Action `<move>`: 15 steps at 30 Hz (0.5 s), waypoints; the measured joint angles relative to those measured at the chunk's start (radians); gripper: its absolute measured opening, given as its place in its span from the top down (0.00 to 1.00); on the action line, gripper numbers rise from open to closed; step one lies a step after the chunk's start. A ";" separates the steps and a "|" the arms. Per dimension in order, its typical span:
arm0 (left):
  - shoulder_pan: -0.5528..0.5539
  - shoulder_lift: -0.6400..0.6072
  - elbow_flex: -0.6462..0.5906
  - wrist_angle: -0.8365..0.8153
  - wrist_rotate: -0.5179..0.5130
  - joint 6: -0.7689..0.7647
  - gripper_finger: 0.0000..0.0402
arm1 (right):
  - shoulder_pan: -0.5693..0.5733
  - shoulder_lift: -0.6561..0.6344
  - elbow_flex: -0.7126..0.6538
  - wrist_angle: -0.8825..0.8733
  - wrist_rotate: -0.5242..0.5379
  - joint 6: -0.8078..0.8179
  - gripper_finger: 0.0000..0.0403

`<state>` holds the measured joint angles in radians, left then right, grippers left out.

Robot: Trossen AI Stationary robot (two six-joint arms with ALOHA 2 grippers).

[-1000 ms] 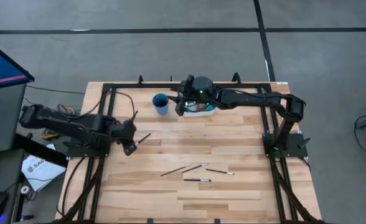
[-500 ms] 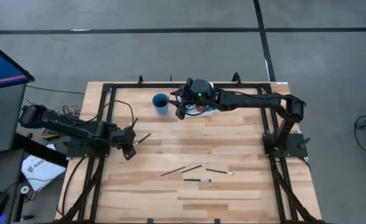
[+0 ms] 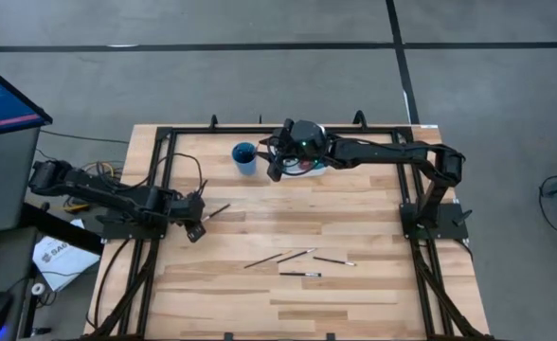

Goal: Pick & Place Paint Supplies
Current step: Put the silver and black paint brush into the blue cup

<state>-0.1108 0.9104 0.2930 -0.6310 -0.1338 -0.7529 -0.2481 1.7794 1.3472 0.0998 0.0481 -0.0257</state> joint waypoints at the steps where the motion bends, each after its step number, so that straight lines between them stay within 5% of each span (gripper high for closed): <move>1: 0.000 0.000 0.000 0.002 0.000 0.008 0.80 | 0.000 0.000 0.000 0.000 0.000 0.000 0.59; 5: 0.000 0.001 -0.001 0.011 0.005 0.015 0.97 | 0.000 0.000 0.000 0.000 0.000 0.000 0.60; 15: -0.001 0.003 0.035 0.011 0.112 0.011 1.00 | 0.014 -0.075 0.000 -0.047 -0.018 -0.017 0.61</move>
<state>-0.1118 0.9131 0.3285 -0.6203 -0.0215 -0.7414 -0.2344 1.7042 1.3472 0.0527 0.0299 -0.0427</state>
